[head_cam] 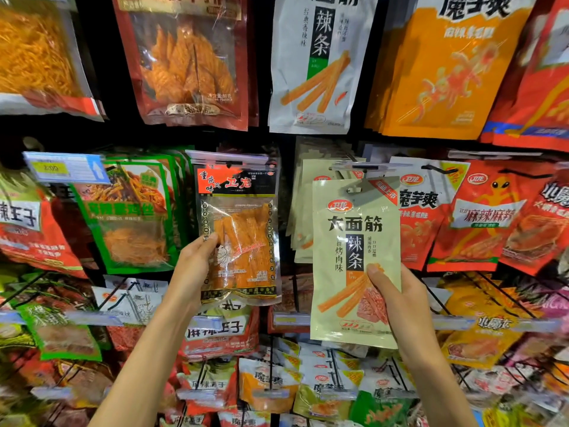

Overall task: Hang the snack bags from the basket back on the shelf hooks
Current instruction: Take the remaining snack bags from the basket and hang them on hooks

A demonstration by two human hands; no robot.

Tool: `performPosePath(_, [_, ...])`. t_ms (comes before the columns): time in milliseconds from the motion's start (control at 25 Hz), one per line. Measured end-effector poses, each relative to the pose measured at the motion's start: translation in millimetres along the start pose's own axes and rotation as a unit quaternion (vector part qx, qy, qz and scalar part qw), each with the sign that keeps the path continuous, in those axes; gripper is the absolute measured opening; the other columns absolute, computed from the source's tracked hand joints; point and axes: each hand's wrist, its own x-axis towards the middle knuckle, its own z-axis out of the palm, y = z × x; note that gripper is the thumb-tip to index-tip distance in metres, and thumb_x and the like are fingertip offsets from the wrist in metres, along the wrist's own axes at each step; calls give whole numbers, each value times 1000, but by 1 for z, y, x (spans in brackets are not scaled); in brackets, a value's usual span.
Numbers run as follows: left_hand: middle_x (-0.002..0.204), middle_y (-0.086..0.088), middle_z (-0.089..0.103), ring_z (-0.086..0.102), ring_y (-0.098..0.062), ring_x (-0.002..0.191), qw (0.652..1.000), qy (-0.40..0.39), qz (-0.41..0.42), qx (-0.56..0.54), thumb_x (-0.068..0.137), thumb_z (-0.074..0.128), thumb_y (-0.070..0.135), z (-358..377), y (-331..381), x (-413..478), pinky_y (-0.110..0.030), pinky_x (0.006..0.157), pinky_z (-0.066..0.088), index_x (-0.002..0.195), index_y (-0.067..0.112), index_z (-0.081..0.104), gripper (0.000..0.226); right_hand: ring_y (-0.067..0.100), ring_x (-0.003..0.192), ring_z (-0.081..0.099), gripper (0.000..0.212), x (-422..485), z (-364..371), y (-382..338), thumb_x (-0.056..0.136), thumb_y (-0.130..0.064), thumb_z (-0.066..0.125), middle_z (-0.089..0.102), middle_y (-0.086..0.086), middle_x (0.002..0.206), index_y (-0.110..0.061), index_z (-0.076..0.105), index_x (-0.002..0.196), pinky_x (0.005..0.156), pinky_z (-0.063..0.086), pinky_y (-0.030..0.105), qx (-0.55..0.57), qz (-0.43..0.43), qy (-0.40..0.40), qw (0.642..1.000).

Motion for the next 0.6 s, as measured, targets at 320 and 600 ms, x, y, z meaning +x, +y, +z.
performPosePath(320, [79,20,73,65,1,80,1000,-14,-16,-7,103,45,38,7,-1,17,-24,80,51,93,28,68,27,16,107,69,26,21,9,0,97,-26,60,74,-5,112,-26,67,122,99,51,50,31,18,5,999])
performPosePath(600, [140,7,56,48,-17,131,1000,-23,-17,-5,75,59,77,-3,-30,41,-48,115,29,130,28,61,74,16,111,67,27,55,13,20,97,-23,61,73,-4,115,-21,66,123,100,49,42,21,19,2,1000])
